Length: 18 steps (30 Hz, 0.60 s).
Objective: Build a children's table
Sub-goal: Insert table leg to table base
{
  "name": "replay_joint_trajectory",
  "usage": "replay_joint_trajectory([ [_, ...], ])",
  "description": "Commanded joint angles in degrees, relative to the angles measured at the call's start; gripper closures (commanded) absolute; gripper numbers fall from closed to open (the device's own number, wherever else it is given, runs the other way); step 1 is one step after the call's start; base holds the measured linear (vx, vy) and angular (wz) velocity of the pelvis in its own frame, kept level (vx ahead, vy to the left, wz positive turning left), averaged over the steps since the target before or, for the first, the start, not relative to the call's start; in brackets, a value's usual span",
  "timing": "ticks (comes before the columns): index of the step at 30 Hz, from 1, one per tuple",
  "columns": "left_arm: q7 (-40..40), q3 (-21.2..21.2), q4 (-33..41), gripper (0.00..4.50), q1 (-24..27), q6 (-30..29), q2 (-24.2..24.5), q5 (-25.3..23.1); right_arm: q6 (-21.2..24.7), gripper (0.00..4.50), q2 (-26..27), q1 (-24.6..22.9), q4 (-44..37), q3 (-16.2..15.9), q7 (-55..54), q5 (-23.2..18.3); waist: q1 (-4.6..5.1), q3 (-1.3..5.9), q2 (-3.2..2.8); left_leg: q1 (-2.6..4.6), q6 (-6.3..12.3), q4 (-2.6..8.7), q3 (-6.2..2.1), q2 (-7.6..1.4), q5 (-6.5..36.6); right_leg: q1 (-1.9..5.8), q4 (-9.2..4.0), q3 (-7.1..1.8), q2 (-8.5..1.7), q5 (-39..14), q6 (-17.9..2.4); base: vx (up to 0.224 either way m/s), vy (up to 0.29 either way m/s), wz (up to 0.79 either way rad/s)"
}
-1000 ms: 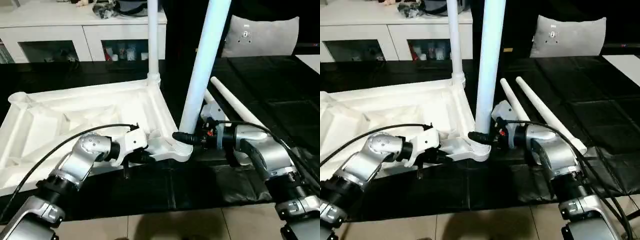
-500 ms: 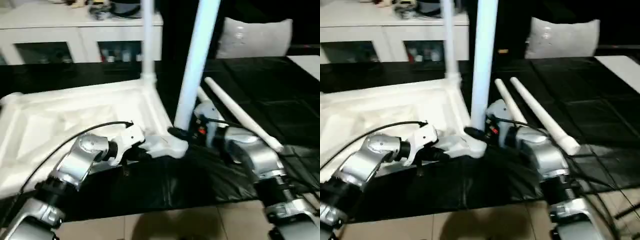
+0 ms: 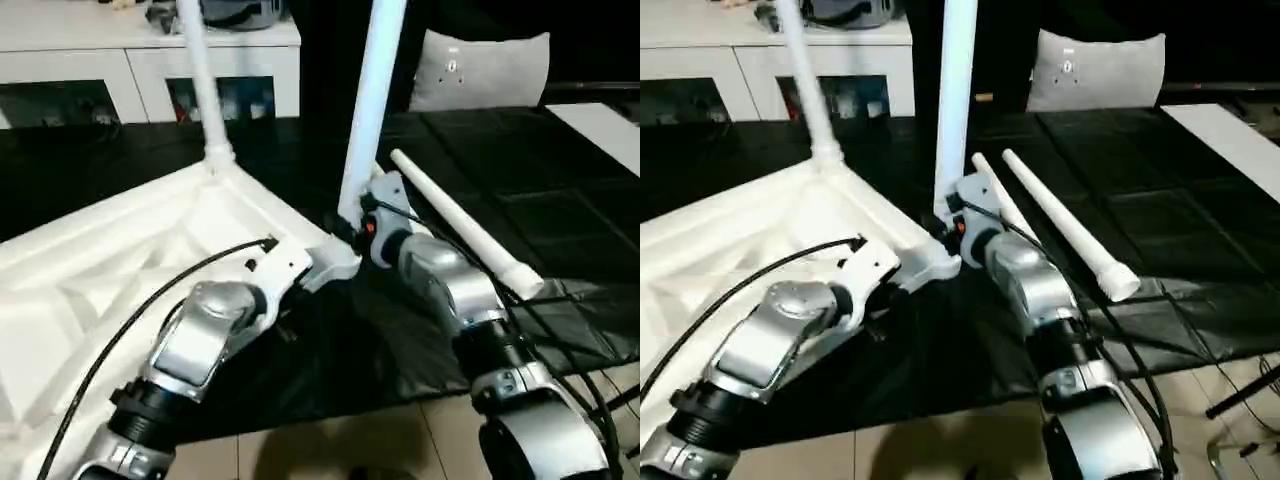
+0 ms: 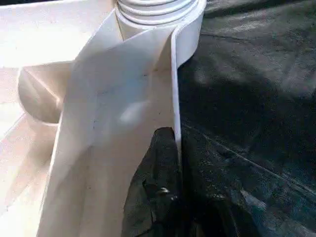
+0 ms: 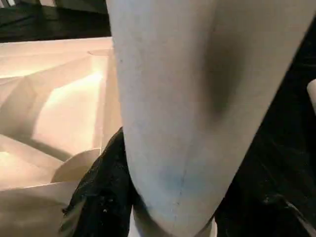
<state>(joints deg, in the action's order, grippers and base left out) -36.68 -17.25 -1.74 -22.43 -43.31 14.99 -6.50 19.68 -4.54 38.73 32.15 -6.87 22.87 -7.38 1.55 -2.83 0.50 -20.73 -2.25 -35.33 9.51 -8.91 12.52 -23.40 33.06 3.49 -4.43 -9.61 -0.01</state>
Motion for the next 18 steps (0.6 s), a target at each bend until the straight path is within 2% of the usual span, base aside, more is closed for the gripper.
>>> replay_joint_trajectory([
  [1, -0.65, -0.97, 4.34, 4.5, -1.39, 0.95, 0.11, 0.13, 4.63, 2.64, -0.5, -2.76, 7.33, -0.8, -2.51, 2.62, -0.65, 2.41, -0.22, -0.02, -1.25, 6.21, -2.26, -3.75, 24.18, 1.42, -4.68, -2.68, -4.47, -28.5, -9.1, 0.0, 0.0, 0.0],
  [3, -0.48, -0.56, 4.54, 4.5, -1.24, 0.82, 0.29, -0.06, 3.78, 2.08, -0.54, -2.66, 7.88, -0.81, -2.26, 2.72, -0.85, 2.5, -0.22, -0.1, -1.24, 6.24, -2.13, -3.84, 22.62, 1.57, -4.56, -2.69, -4.48, -26.91, -9.49, 0.0, 0.0, 0.0],
  [5, 0.23, 0.19, 4.22, 4.5, -1.21, 1.66, 0.23, -0.45, 1.66, 1.92, -0.72, -2.3, 9.12, -0.83, -2.31, 3.04, -0.97, 2.64, -0.24, -0.02, -1.19, 6.13, -1.99, -3.85, 21.49, 1.6, -4.47, -2.72, -4.57, -25.53, -10.24, 0.0, 0.0, 0.0],
  [6, 0.34, 0.29, 4.01, 4.5, -1.27, 2.07, 0.27, -0.47, 1.47, 1.85, -0.75, -2.25, 9.22, -0.75, -2.31, 3.0, -1.29, 2.88, -0.36, 0.37, -1.04, 5.92, -1.66, -3.83, 20.0, 1.48, -4.45, -2.86, -4.51, -22.98, -11.34, 0.0, 0.0, 0.0],
  [7, 0.46, 0.41, 3.77, 4.5, -1.33, 2.56, 0.31, -0.49, 1.25, 1.76, -0.78, -2.19, 9.35, -0.64, -2.31, 2.95, -1.49, 2.9, -0.27, 0.22, -0.74, 5.91, -1.39, -3.81, 18.89, 1.57, -4.44, -2.99, -4.55, -20.89, -11.66, 0.0, 0.0, 0.0],
  [8, 0.81, 0.51, 3.29, 4.5, -1.53, 3.6, 0.58, -0.16, 0.98, 1.57, -0.83, -2.14, 9.34, -0.32, -2.24, 2.87, -1.51, 3.08, -0.06, -0.51, -0.09, 6.1, -1.56, -3.84, 15.71, 2.51, -3.55, -2.79, -4.35, -17.1, -12.45, 0.0, 0.0, 0.0],
  [9, 0.85, 0.71, 2.8, 4.5, -1.67, 4.7, 0.76, 0.1, 0.65, 1.57, -0.94, -2.21, 9.12, -0.09, -2.13, 2.77, -1.62, 2.99, -0.24, -0.56, 0.31, 6.13, -1.49, -3.82, 15.22, 2.43, -3.6, -2.67, -4.25, -17.2, -12.45, 0.0, 0.0, 0.0],
  [10, 0.74, 1.24, 1.65, 4.5, -2.04, 7.09, 1.19, 0.7, 0.02, 1.38, -1.28, -2.65, 8.14, 0.4, -1.21, 2.27, -1.89, 3.09, -0.24, -0.19, 0.61, 5.85, -1.23, -3.82, 14.82, 2.25, -3.83, -2.72, -4.43, -17.74, -12.42, 0.0, 0.0, 0.0],
  [13, -0.12, 1.59, -0.21, 4.5, -2.53, 10.4, 2.16, 1.11, -0.78, 1.1, -2.13, -4.18, 5.42, 0.74, 0.96, 1.39, -2.66, 3.29, -0.08, -0.16, 1.63, 5.76, -0.92, -3.75, 11.52, 2.5, -3.58, -2.72, -4.33, -15.23, -12.93, 0.0, 0.0, 0.0],
  [14, -0.78, 1.61, -1.41, 4.5, -2.77, 11.88, 2.9, 1.14, -1.24, 1.01, -2.98, -5.68, 2.94, 0.61, 2.64, 0.9, -3.11, 3.42, -0.36, -0.24, 2.4, 5.56, -0.79, -3.55, 9.65, 2.73, -3.48, -2.71, -4.26, -13.74, -12.8, 0.0, 0.0, 0.0],
  [15, -0.9, 1.68, -1.77, 4.5, -2.82, 12.15, 3.08, 1.16, -1.41, 0.93, -3.29, -6.2, 2.13, 0.51, 3.18, 0.79, -3.33, 3.42, -0.3, -0.14, 2.77, 5.49, -0.66, -3.56, 8.84, 2.65, -3.5, -2.7, -4.17, -12.78, -12.84, 0.0, 0.0, 0.0],
  [17, -2.21, 1.75, -2.87, 4.5, -2.87, 13.83, 3.71, 1.6, -1.9, 0.76, -4.7, -7.98, -0.54, 0.38, 5.43, 0.21, -4.01, 3.51, -0.19, -0.33, 3.87, 5.35, -0.59, -3.69, 5.24, 3.0, -2.84, -2.49, -4.0, -8.87, -13.77, 0.0, 0.0, 0.0],
  [18, -2.66, 1.73, -3.22, 4.5, -2.9, 14.35, 3.95, 1.72, -2.05, 0.66, -5.2, -8.53, -1.38, 0.33, 6.21, 0.01, -4.29, 3.65, -0.37, -0.21, 4.15, 5.22, -0.54, -3.76, 4.08, 3.07, -2.62, -2.5, -4.18, -7.89, -14.13, 0.0, 0.0, 0.0],
])
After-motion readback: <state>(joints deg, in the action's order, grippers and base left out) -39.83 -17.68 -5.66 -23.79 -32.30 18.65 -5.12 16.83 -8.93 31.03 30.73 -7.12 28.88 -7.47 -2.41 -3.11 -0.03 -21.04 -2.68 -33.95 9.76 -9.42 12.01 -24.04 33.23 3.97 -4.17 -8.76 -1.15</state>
